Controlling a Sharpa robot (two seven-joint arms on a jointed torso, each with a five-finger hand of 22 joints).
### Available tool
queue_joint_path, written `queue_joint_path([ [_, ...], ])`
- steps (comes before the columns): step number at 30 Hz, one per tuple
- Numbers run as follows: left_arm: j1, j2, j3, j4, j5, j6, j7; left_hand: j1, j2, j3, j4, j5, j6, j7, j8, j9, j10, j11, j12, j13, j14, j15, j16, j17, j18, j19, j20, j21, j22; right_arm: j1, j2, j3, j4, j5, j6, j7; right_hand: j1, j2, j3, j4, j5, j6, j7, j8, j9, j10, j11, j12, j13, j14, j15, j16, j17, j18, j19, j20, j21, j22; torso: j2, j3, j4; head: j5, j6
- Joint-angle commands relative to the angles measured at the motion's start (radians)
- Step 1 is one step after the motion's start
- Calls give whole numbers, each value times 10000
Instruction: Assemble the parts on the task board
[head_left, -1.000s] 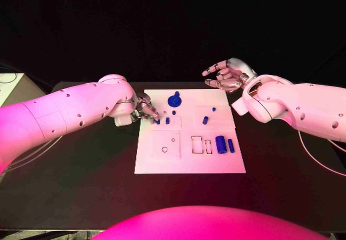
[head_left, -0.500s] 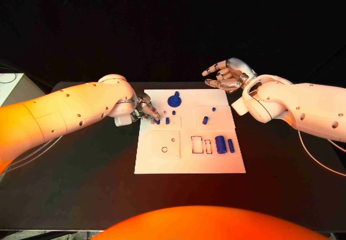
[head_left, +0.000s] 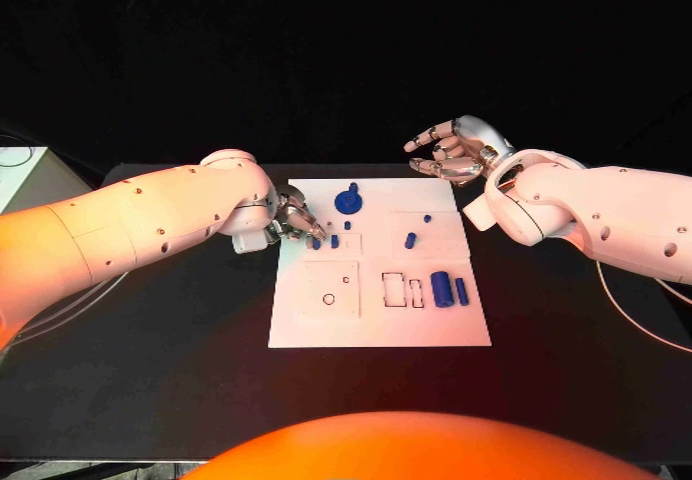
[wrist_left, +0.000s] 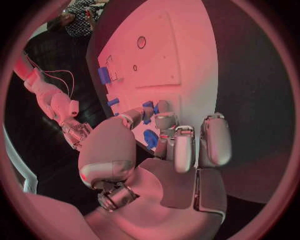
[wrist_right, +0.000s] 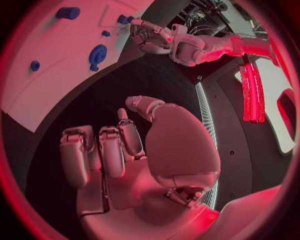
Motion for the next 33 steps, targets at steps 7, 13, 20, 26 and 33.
queue_joint_path([
  [7,-36,0,-23,-23,35,116,-10,150,-19,-103,28,-27,4,15,-76,-37,-12,-74,-64,-3,1058,-80,64,2632,-53,43,-31,-58,-14,-1,-14,5,22,-52,-28,90,-87,-17,21,-53,-12,50,-16,-65,0,29,-6,-6,264,845,27,-63,1881,4,980,48,-27,2393,-4,-3,15,-17,-2],
  [13,-36,-8,-24,-65,36,79,-49,448,90,-6,-27,13,-20,7,-92,-60,-18,-87,-65,8,1058,-92,64,2632,-53,46,-41,-63,-13,0,-17,5,23,-52,-31,90,-87,-17,21,-53,-12,50,-16,-65,0,29,-6,-6,264,845,27,-63,1881,4,980,48,-27,2393,1,-8,5,-13,-2],
  [20,-35,-22,-24,-111,36,14,-58,1032,234,468,-301,47,-103,39,-69,-60,-45,-71,-111,-26,1058,-85,64,2632,-50,41,-41,-84,-29,0,-18,5,19,-52,-30,92,-87,-17,21,-53,-12,50,-16,-65,0,29,-6,-6,264,845,27,-63,1881,4,980,48,-27,2393,2,-15,8,-25,-2],
  [26,-35,-33,-24,-85,36,128,-50,1093,51,527,-406,25,-156,70,-59,-54,-91,-45,-177,-114,1058,-69,64,2632,-35,2,-30,-131,-98,0,-20,5,23,-52,-36,96,-87,-17,21,-53,-12,50,-16,-65,0,29,-6,-6,264,845,27,-63,1881,4,980,48,-27,2393,-4,-14,20,-31,-2],
  [33,-35,-32,-25,-75,70,287,-85,874,-194,337,-219,-31,-223,127,-139,-129,-241,4,-352,-372,1058,-34,64,2632,-9,-69,-1,-222,-221,0,-22,5,27,-52,-36,99,-87,-17,21,-53,-12,50,-16,-65,0,29,-6,-6,264,845,27,-63,1881,4,980,48,-27,2393,0,-12,12,-20,-2],
])
